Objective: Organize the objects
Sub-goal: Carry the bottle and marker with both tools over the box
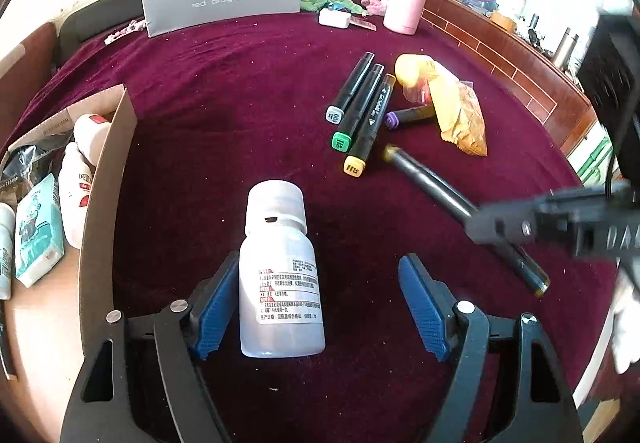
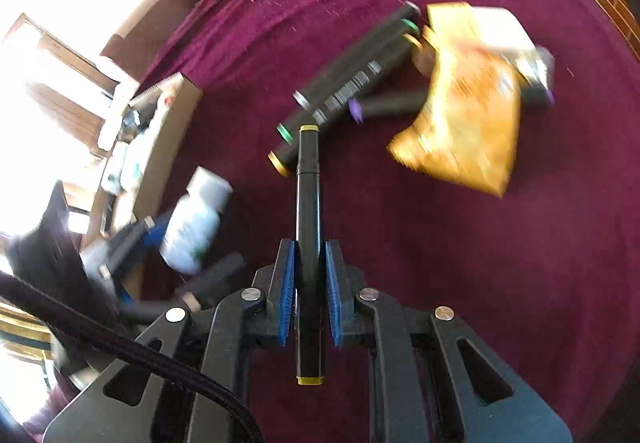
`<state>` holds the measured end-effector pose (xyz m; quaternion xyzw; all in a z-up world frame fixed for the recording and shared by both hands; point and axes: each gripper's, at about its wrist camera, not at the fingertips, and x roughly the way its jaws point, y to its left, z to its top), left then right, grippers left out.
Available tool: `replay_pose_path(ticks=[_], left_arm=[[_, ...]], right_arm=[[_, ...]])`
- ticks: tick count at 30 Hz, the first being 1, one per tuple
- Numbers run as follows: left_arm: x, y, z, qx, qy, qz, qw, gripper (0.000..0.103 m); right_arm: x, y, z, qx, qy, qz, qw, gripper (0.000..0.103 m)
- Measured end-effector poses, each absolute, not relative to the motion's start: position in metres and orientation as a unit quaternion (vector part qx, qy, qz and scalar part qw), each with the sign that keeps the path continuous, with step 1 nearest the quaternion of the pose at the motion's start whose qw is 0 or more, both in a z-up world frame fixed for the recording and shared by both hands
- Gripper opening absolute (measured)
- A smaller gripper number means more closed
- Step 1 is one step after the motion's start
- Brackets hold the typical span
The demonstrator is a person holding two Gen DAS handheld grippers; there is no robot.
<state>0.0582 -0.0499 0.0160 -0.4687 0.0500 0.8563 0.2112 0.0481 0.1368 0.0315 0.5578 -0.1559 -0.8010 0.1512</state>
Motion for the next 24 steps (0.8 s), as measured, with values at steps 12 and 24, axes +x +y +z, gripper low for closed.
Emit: replay_pose_path(ticks=[12, 24], left_arm=[[0.063, -0.033, 0.017, -0.452, 0.107, 0.863, 0.199, 0.029], [0.076, -0.071, 0.026, -0.465, 0.004, 0.857, 0.222, 0.029]], right_arm=[[0.057, 0.114, 0.023, 0.528, -0.065, -0.842, 0.093, 0.024], [0.07, 0.115, 0.025, 0.517, -0.087, -0.845, 0.104, 0.013]])
